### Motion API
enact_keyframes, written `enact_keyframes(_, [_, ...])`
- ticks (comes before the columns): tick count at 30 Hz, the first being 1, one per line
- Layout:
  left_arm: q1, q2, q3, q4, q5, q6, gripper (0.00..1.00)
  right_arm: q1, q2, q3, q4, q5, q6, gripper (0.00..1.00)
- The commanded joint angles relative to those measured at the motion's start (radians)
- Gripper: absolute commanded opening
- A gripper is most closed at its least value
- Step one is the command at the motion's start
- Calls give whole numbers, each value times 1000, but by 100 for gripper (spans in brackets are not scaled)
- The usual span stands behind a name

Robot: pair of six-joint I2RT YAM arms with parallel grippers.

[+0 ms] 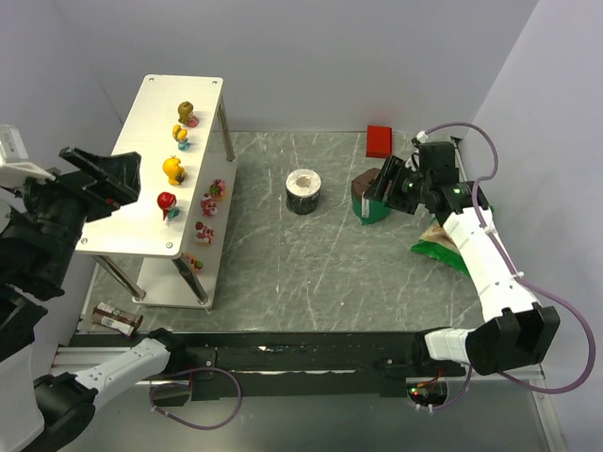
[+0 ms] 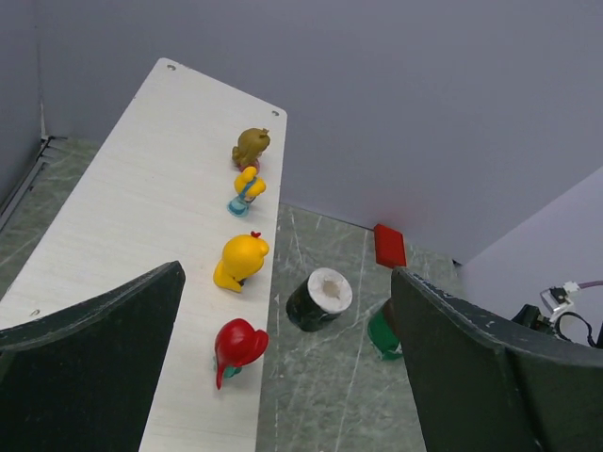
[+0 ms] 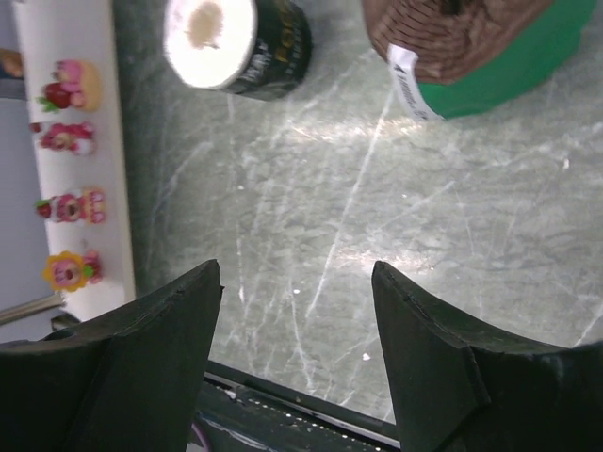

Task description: Place and organize the plastic toys onto the shelf

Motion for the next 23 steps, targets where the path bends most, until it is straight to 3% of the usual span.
enact_keyframes(1, [3,50,11,32,27,-9,96,3,-66,89,-18,-36,-33,73])
enact_keyframes(11, [3,30,9,-22,37,-49,96,-17,-110,231,-149,-194,-62,78])
enact_keyframes(23, [3,-13,-35,-22,27,-63,96,-40,-179,179,-141,-243,-24,82])
